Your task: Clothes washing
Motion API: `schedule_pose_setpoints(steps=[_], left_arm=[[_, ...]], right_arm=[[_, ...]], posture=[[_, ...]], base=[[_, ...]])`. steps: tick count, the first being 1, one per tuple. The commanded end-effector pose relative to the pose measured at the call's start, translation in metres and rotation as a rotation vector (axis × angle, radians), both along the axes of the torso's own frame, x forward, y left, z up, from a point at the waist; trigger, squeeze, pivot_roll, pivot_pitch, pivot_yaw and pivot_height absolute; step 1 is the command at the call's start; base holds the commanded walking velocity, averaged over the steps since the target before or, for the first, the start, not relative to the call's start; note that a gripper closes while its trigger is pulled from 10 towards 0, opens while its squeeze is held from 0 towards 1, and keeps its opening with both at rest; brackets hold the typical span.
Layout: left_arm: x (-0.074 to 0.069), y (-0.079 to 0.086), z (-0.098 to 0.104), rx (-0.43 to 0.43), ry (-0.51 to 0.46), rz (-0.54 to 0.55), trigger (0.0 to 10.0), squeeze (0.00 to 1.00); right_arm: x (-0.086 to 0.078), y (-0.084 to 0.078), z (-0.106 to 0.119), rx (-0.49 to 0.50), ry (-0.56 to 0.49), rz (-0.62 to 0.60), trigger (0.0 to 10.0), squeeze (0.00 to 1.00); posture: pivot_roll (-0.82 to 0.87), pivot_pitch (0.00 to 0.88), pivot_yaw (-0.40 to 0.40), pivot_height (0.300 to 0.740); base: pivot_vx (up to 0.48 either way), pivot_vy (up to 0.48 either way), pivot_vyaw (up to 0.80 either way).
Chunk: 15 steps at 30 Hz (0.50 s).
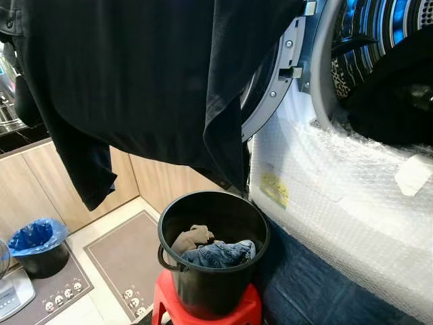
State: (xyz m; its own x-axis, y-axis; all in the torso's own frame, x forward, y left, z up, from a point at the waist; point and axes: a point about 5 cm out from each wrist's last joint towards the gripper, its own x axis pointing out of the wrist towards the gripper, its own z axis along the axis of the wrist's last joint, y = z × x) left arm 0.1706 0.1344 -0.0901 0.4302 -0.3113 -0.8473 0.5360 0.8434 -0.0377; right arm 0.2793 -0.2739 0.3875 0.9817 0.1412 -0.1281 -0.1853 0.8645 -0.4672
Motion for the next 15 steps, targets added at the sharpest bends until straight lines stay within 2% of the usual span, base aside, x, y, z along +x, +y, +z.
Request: schedule_pose_setpoints(steps=[1, 5, 14, 15], left_arm=[[-0.006, 0.005, -0.003, 0.024, 0.032, -0.012, 10.0, 0.0], [-0.006, 0.005, -0.003, 0.025, 0.033, -0.013, 10.0, 0.0], [-0.005, 0.005, -0.003, 0.025, 0.033, -0.014, 10.0, 0.0], [-0.005, 0.004, -0.002, 0.02, 0.027, -0.018, 10.0, 0.0]], right_arm=[[-0.011, 0.006, 0.007, 0.001, -0.036, 0.048, 10.0, 0.0], [-0.017, 0.005, 0.005, 0.004, -0.07, 0.049, 10.0, 0.0], [-0.022, 0.006, 0.003, 0.005, -0.072, 0.051, 10.0, 0.0], [-0.028, 0.006, -0.003, 0.12, -0.119, 0.137, 10.0, 0.0]], posture=[[-0.18, 0.0, 0.023, 0.74], [-0.18, 0.0, 0.026, 0.74], [-0.18, 0.0, 0.026, 0.74], [-0.19, 0.0, 0.043, 0.74]], base=[[0.0, 0.0, 0.0], [0.0, 0.0, 0.0], [0.0, 0.0, 0.0], [0.0, 0.0, 0.0]])
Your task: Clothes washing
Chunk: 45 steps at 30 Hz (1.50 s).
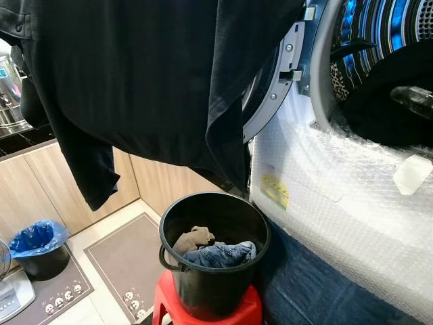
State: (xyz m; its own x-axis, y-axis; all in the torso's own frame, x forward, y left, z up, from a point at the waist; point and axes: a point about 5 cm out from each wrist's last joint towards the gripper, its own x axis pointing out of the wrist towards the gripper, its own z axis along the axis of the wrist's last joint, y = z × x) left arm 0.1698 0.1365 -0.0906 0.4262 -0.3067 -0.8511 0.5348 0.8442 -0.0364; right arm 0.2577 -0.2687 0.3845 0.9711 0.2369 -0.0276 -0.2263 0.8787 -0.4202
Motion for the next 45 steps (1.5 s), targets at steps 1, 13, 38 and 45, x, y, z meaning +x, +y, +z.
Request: schedule_pose_setpoints(steps=[1, 13, 38, 45], left_arm=[[-0.004, 0.002, -0.002, 0.011, 0.017, -0.022, 10.0, 0.0], [0.007, 0.004, 0.004, 0.033, -0.061, -0.039, 10.0, 0.0], [0.029, -0.007, 0.019, 0.205, -0.354, -0.326, 10.0, 0.0], [0.038, 0.002, 0.021, 0.252, -0.374, -0.154, 10.0, 0.0]], right_arm=[[-0.013, -0.001, -0.005, 0.128, -0.069, 0.104, 10.0, 0.0], [-0.024, 0.04, -0.045, 0.458, -0.225, 0.59, 10.0, 0.0], [-0.055, 0.112, -0.209, 0.725, 0.489, 1.153, 10.0, 0.0], [-0.042, 0.099, -0.32, 0.671, 0.782, 0.802, 10.0, 0.0]], posture=[[-0.19, 0.0, 0.043, 0.74], [-0.17, 0.0, 0.05, 0.74], [-0.14, 0.0, 0.053, 0.74], [-0.13, 0.0, 0.05, 0.74]], base=[[0.0, 0.0, 0.0], [0.0, 0.0, 0.0], [0.0, 0.0, 0.0], [0.0, 0.0, 0.0]])
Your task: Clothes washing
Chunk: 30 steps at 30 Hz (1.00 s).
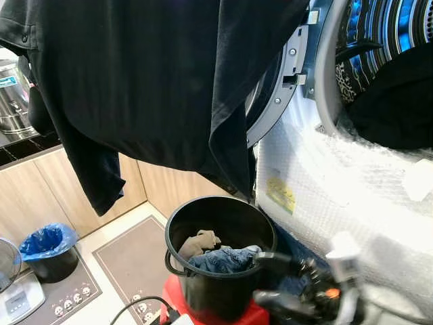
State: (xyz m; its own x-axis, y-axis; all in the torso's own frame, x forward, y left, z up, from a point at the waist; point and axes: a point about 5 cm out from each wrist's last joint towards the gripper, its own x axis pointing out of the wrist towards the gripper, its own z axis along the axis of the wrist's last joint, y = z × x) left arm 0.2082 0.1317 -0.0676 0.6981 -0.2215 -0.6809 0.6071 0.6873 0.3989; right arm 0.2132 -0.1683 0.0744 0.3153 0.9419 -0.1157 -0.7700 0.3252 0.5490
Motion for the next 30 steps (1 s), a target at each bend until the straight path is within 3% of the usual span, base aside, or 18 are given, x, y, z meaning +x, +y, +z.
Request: schedule_pose_setpoints(steps=[1, 4, 10, 16, 21, 24, 27, 30], left_arm=[[-0.002, 0.006, -0.003, -0.014, 0.055, 0.039, 10.0, 0.0], [-0.007, 0.002, -0.006, -0.049, 0.107, 0.024, 10.0, 0.0], [-0.016, 0.0, -0.012, -0.128, 0.197, 0.118, 10.0, 0.0], [-0.02, 0.003, -0.014, -0.178, 0.247, 0.181, 10.0, 0.0], [-0.024, 0.014, -0.017, -0.193, 0.263, 0.268, 10.0, 0.0], [-0.027, 0.018, -0.018, -0.186, 0.252, 0.326, 10.0, 0.0], [-0.03, 0.02, -0.02, -0.178, 0.259, 0.316, 10.0, 0.0], [-0.038, 0.023, -0.023, -0.17, 0.282, 0.318, 10.0, 0.0]], right_arm=[[0.002, -0.003, -0.022, -0.086, 0.033, -0.039, 10.0, 0.0], [-0.005, -0.006, -0.048, -0.132, 0.106, -0.064, 10.0, 0.0], [-0.021, -0.021, -0.091, -0.246, 0.209, -0.148, 10.0, 0.0], [-0.025, -0.032, -0.11, -0.329, 0.267, -0.231, 10.0, 0.0], [-0.03, -0.055, -0.14, -0.69, 0.371, -0.57, 10.0, 0.0], [-0.046, -0.069, -0.154, -0.959, 0.429, -0.736, 10.0, 0.0], [-0.053, -0.066, -0.158, -0.956, 0.47, -0.775, 10.0, 0.0], [-0.063, -0.061, -0.165, -1.039, 0.459, -0.788, 10.0, 0.0]], posture=[[-0.12, 0.0, 0.047, 0.74], [-0.11, 0.0, 0.044, 0.74], [-0.1, 0.0, 0.039, 0.74], [-0.08, 0.0, 0.027, 0.74], [-0.04, 0.0, 0.008, 0.74], [-0.03, 0.0, 0.012, 0.74], [-0.04, 0.0, 0.018, 0.74], [-0.04, 0.0, 0.029, 0.74]], base=[[0.0, 0.0, 0.0], [0.0, 0.0, 0.0], [0.0, 0.0, 0.0], [0.0, 0.0, 0.0], [0.0, 0.0, 0.0], [0.0, 0.0, 0.0], [0.0, 0.0, 0.0], [0.0, 0.0, 0.0]])
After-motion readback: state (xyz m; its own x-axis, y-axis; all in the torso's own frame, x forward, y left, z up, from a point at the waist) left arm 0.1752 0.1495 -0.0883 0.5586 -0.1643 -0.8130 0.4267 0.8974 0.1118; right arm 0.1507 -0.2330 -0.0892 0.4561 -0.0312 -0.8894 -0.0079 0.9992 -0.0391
